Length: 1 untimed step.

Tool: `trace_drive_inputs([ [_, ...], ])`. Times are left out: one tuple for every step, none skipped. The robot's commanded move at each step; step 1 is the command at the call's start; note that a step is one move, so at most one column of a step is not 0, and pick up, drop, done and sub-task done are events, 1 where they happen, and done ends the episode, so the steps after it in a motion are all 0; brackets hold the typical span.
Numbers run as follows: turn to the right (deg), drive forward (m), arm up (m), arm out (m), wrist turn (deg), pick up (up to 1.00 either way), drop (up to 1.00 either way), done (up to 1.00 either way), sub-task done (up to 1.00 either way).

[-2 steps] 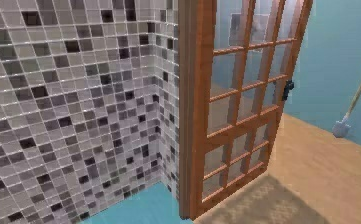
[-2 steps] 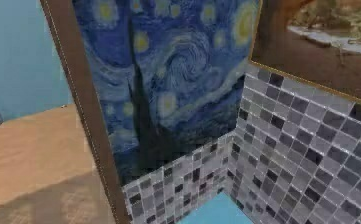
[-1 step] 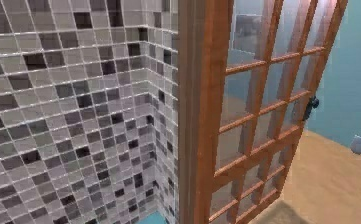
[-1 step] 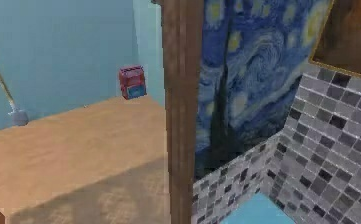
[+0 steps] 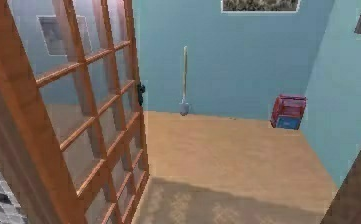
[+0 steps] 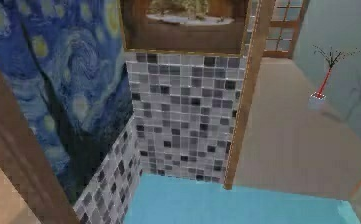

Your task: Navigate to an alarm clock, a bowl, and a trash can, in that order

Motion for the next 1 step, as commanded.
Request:
trace_drive_inputs([
  [0.0,1.00,0.00,0.00,0.0,0.00,0.00,0.00,0.00],
])
